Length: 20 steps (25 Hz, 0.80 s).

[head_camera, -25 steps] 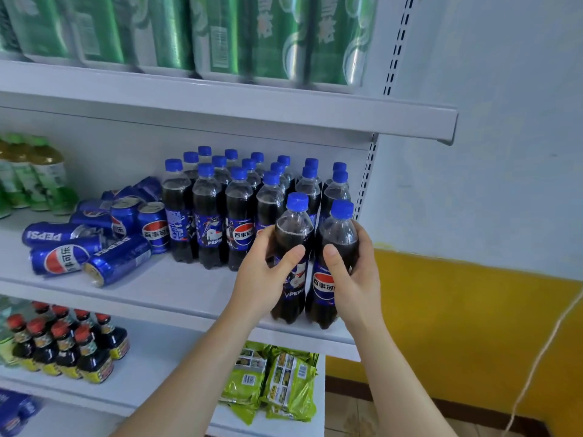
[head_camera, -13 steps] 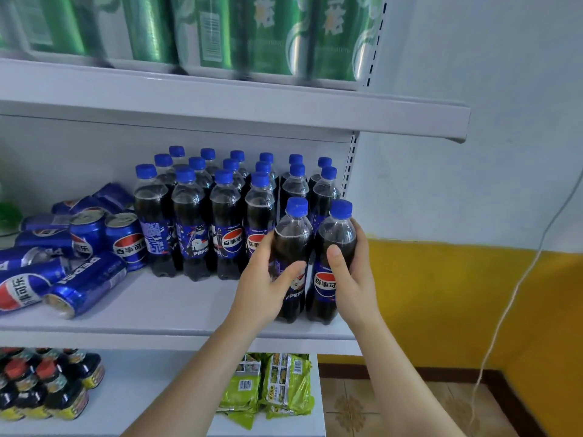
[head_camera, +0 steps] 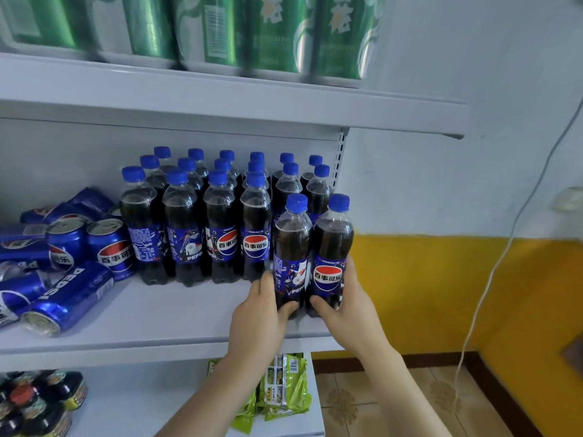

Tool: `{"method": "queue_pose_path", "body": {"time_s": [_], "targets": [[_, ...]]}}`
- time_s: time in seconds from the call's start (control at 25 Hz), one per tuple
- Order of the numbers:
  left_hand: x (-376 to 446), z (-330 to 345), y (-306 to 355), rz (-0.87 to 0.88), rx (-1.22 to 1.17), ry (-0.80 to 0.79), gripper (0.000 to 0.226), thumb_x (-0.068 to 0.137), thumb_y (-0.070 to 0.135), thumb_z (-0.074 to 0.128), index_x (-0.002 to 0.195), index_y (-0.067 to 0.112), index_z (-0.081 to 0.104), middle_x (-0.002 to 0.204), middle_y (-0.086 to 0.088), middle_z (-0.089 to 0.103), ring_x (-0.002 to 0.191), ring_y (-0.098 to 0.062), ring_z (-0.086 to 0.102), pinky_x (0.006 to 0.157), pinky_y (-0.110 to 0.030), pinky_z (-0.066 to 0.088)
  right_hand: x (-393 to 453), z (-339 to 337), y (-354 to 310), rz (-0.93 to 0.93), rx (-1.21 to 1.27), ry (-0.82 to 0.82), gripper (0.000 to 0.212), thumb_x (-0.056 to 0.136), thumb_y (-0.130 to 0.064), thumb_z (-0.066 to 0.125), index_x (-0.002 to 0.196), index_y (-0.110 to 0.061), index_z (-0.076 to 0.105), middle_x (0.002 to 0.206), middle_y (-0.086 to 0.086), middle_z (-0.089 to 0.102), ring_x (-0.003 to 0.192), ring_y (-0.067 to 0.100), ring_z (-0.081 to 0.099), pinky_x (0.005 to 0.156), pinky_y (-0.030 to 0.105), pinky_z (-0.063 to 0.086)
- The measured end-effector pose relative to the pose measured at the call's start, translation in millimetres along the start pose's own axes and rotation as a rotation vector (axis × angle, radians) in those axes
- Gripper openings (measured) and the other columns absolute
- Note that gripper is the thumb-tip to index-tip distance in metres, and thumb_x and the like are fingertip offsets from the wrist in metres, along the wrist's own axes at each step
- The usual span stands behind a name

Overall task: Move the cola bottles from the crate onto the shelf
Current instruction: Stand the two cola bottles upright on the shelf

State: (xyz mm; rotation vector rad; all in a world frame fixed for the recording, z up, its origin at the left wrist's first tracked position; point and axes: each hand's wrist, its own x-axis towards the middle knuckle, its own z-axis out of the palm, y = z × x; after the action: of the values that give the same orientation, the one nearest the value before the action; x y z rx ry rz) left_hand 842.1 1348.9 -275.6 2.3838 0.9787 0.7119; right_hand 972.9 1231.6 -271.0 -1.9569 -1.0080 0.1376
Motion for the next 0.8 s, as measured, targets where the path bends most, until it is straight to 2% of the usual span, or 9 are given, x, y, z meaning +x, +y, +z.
{"method": "queue_pose_path", "body": {"time_s": [0.12,0.24,0.32,0.4,0.52,0.8], "targets": [[13,3,3,-0.051,0.003,0.020,0.050,0.092,0.049,0.063,0.127,0.019,0.042,0.121,0.001,0.059,0.100,-0.024,0.064,0.069,-0.028,0.043,14,6,3,0.003,0.006,0.036,0.093,0.088,-0.028,0.075,0.157,-0.039,0.013,0.141,-0.012,0.055,0.120,0.008,0.060,0.090,0.029,0.056],[26,8,2,-0.060,0.017,0.024,0.046,0.092,0.047,0.064,0.119,0.017,0.044,0.116,-0.002,0.058,0.097,-0.025,0.063,0.067,-0.028,0.040,25,12,6,0.036,0.034,0.061,0.077,0.089,-0.026,0.076,0.149,-0.030,0.029,0.133,-0.013,0.058,0.111,0.005,0.060,0.078,0.013,0.049],[32,11,2,-0.062,0.019,0.045,0.044,0.092,0.048,0.065,0.118,0.017,0.046,0.113,-0.004,0.058,0.093,-0.026,0.063,0.066,-0.028,0.040,31,14,7,0.057,0.050,0.064,0.072,0.090,-0.025,0.076,0.147,-0.027,0.032,0.127,-0.012,0.058,0.106,0.003,0.058,0.074,0.010,0.046],[37,14,4,-0.072,0.051,0.056,0.041,0.093,0.048,0.062,0.115,0.017,0.047,0.109,-0.004,0.060,0.088,-0.026,0.063,0.064,-0.028,0.039,36,16,11,0.058,0.059,0.069,0.071,0.090,-0.024,0.076,0.147,-0.026,0.033,0.127,-0.010,0.059,0.103,0.003,0.057,0.077,0.014,0.048],[44,18,5,-0.088,0.128,0.056,0.038,0.096,0.046,0.058,0.112,0.013,0.048,0.110,-0.005,0.063,0.093,-0.026,0.064,0.065,-0.027,0.037,45,19,15,0.043,0.050,0.067,0.071,0.090,-0.023,0.075,0.147,-0.026,0.032,0.132,-0.008,0.059,0.104,0.005,0.058,0.082,0.023,0.052],[61,26,4,-0.062,0.186,0.069,0.038,0.099,0.046,0.054,0.114,0.012,0.050,0.110,-0.006,0.064,0.096,-0.027,0.065,0.067,-0.032,0.044,62,27,25,-0.002,0.031,0.087,0.071,0.091,-0.025,0.073,0.149,-0.026,0.031,0.137,-0.004,0.056,0.113,0.013,0.060,0.088,0.038,0.058]]}}
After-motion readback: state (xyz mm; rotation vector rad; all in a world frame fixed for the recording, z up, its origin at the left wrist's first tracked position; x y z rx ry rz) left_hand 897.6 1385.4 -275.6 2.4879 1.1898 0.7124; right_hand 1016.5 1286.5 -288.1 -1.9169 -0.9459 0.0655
